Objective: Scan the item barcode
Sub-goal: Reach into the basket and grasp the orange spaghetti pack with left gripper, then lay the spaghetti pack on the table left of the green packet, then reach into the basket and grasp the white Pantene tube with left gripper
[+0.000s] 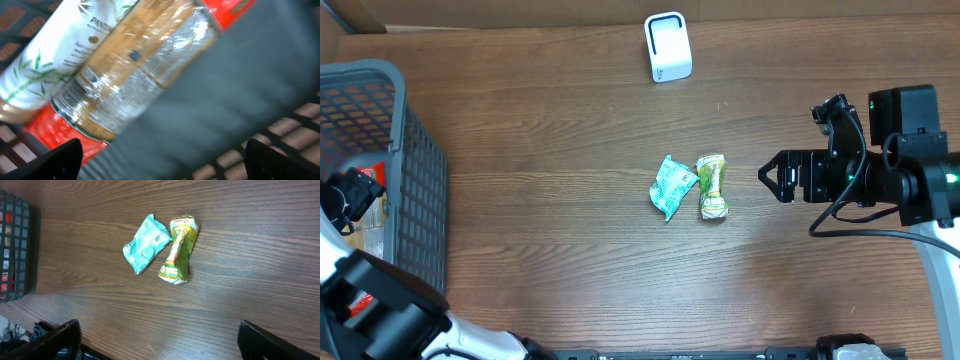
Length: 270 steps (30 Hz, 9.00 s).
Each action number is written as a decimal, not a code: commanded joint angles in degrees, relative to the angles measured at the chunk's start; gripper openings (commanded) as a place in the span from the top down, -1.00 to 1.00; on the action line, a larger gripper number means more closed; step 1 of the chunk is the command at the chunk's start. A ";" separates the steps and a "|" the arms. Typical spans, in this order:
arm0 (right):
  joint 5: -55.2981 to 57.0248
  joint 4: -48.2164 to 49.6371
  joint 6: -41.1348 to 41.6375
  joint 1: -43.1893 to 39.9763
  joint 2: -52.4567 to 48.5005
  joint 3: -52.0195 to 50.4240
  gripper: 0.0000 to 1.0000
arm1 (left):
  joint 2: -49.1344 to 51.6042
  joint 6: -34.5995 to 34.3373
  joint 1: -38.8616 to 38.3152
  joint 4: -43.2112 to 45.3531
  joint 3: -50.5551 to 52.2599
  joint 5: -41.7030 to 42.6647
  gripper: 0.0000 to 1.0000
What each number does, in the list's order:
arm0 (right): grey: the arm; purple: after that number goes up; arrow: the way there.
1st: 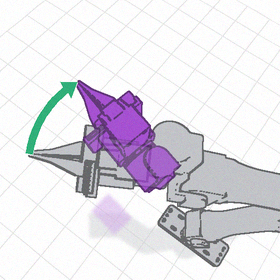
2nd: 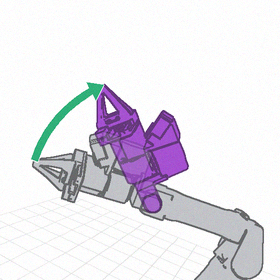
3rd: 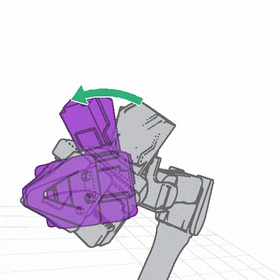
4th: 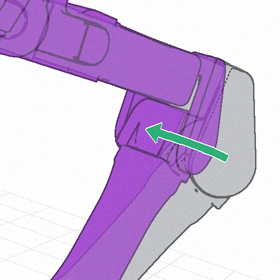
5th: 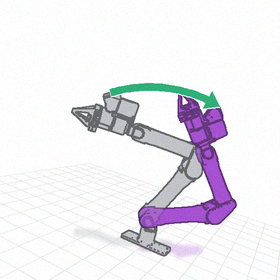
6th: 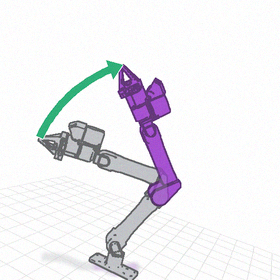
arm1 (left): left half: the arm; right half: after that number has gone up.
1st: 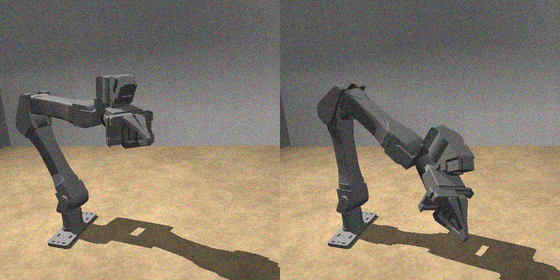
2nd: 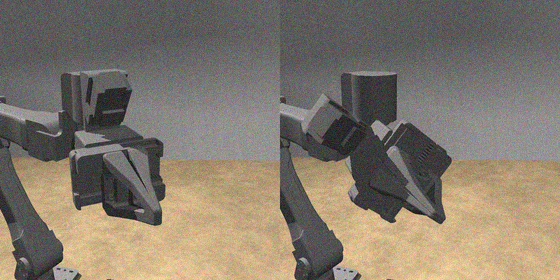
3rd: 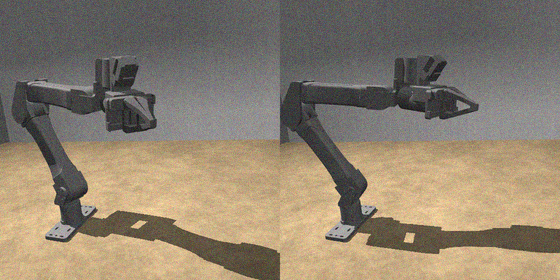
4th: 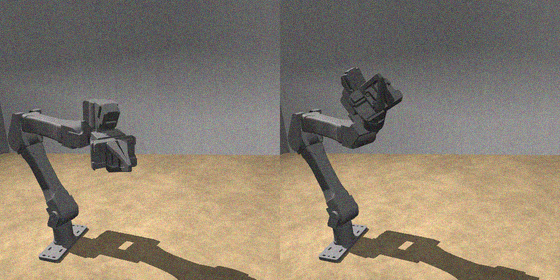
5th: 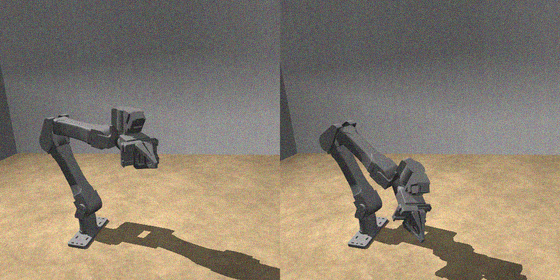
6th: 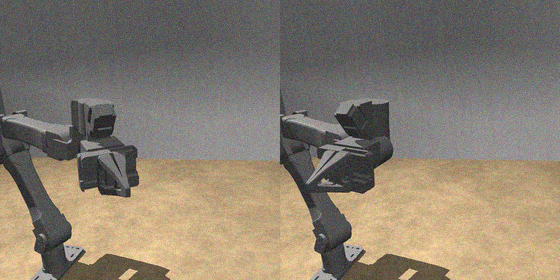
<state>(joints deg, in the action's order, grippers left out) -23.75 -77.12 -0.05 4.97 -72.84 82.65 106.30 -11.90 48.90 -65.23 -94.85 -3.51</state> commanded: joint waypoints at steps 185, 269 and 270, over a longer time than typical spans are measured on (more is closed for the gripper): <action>1.20 5.84 -0.35 0.17 -9.05 -3.85 -1.00 | -13.31 15.58 -1.25 24.96 20.87 -19.98 -0.86; 1.18 5.49 -0.31 0.17 -9.05 -3.85 -1.00 | -25.46 -0.02 -33.35 -13.70 -23.69 16.26 0.92; 1.18 5.49 -0.31 0.17 -9.05 -3.85 -1.00 | -25.07 -0.70 -34.77 -13.92 -22.40 16.26 0.91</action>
<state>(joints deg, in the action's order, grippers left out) -22.85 -71.64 -0.03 4.97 -82.02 79.11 78.70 -8.54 18.76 -78.46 -120.75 9.52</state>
